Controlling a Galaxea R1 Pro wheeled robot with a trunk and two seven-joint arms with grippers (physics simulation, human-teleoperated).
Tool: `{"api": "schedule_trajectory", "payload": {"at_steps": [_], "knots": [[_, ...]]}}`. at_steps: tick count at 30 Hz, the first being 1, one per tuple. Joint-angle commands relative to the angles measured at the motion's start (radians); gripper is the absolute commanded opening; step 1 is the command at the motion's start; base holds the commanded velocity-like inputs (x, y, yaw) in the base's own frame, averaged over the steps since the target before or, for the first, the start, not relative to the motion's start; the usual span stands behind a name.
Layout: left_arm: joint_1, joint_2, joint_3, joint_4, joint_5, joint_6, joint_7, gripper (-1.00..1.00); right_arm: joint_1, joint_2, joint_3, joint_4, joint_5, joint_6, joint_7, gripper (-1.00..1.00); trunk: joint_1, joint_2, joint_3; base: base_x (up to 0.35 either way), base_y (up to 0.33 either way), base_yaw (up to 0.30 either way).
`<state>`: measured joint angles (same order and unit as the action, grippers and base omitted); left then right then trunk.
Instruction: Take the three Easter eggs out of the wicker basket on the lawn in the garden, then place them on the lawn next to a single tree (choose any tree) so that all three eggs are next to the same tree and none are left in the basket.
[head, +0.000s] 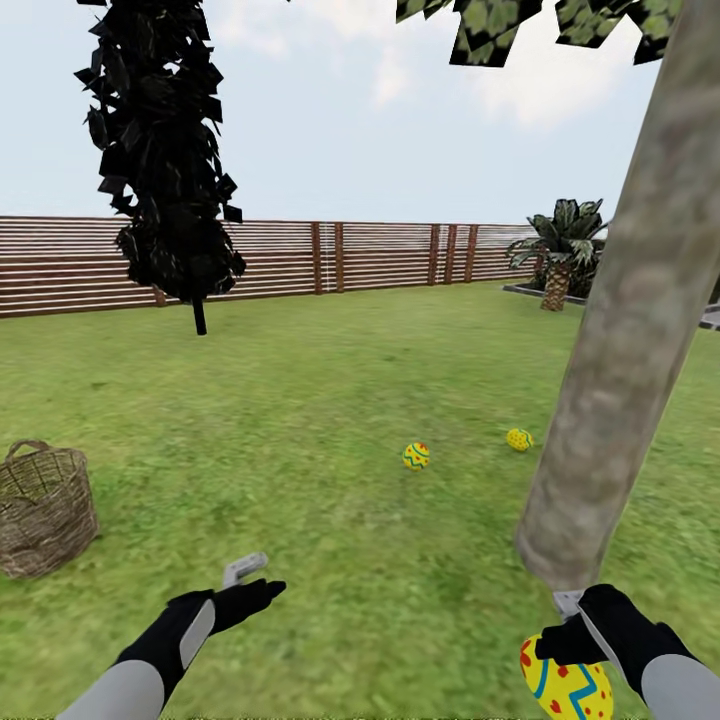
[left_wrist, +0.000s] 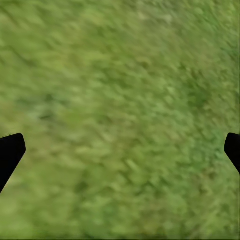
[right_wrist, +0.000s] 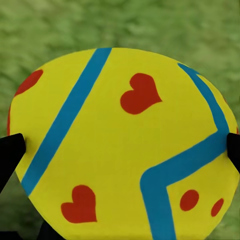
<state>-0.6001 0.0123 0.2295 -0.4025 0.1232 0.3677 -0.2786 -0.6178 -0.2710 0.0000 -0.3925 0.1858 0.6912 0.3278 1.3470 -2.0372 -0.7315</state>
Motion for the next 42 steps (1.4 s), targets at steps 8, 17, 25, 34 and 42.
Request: {"api": "schedule_trajectory", "payload": {"at_steps": [8,17,25,34,42], "knots": [[0.0,-0.004,0.005,-0.001,0.009,0.01,-0.002,1.0,0.0,0.002,0.0,-0.002,0.01,0.004,0.008,-1.0,0.031,-0.057,-0.039,0.0,0.0,0.0],[0.0,-0.01,0.005,-0.001,0.009,0.008,-0.002,1.0,0.0,0.003,-0.001,-0.002,0.01,0.004,0.008,-1.0,0.065,-0.12,-0.081,0.0,0.0,0.0],[0.0,-0.014,0.005,-0.001,0.009,0.005,-0.002,1.0,0.0,0.003,-0.002,-0.002,0.009,0.004,0.008,-1.0,0.096,-0.176,-0.12,0.0,0.0,0.0],[0.0,-0.017,0.005,-0.001,0.007,0.004,-0.002,1.0,0.0,0.003,-0.002,-0.002,0.009,0.004,0.007,-1.0,0.13,-0.239,-0.162,0.0,0.0,0.0],[0.0,-0.023,0.005,-0.001,0.007,0.002,-0.002,1.0,0.0,0.003,-0.002,-0.002,0.008,0.004,0.008,-1.0,0.161,-0.295,-0.2,0.0,0.0,0.0]]}}
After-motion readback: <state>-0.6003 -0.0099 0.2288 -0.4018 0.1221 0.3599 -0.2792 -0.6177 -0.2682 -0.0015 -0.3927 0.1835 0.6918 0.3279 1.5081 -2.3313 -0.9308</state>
